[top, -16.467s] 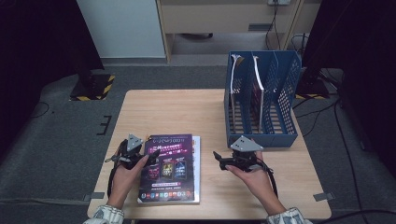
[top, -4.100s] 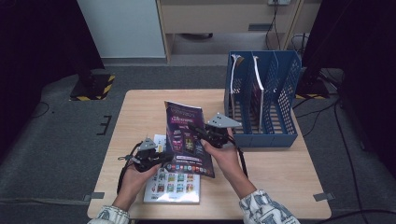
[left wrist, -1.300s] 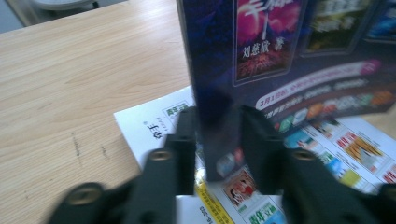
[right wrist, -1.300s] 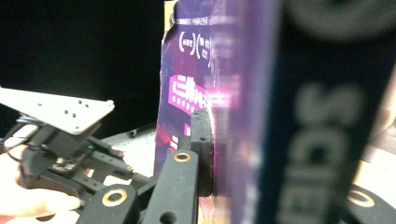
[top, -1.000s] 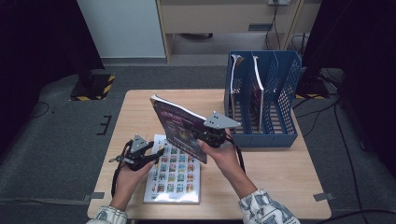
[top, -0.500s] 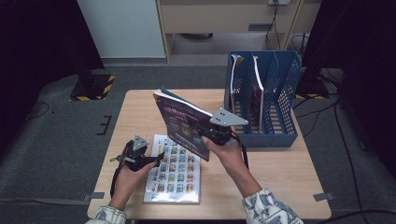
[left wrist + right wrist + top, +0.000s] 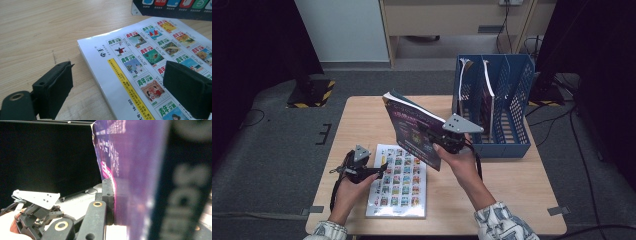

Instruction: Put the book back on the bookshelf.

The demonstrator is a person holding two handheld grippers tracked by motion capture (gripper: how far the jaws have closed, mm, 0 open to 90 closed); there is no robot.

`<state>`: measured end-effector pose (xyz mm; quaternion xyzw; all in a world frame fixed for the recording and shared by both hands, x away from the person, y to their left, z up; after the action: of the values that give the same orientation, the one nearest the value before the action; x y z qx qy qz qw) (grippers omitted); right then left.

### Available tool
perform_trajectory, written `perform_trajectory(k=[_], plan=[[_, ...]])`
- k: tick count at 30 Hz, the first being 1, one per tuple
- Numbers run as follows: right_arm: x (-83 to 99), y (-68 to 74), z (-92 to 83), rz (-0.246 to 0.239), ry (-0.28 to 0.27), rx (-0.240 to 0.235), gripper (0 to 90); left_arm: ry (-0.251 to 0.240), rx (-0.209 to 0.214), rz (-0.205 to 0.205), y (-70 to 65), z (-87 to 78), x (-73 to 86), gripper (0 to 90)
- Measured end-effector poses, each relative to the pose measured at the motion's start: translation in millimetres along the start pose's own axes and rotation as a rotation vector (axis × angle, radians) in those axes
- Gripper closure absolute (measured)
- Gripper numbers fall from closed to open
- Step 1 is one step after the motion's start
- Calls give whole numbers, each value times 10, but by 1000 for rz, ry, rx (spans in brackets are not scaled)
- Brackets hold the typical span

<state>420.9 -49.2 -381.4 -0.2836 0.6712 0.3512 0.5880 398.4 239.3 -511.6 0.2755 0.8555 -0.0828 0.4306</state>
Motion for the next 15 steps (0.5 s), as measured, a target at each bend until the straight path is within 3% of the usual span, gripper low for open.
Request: perform_trajectory(k=[15], plan=[[-27,-58,-141,-5,0,18,842,6,0,7,-1,2,7,63]])
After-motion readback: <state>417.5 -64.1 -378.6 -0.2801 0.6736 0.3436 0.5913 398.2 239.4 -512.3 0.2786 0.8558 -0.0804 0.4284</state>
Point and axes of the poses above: each handheld gripper's, and its own axes: z roughly forward along the jaws, x roughly out of its underside, y roughly to its left, the point moved 2 cm from there along z, roughly forward along the jaws, and after that the axes turned 6 degrees about z, right-handed, at the moved point
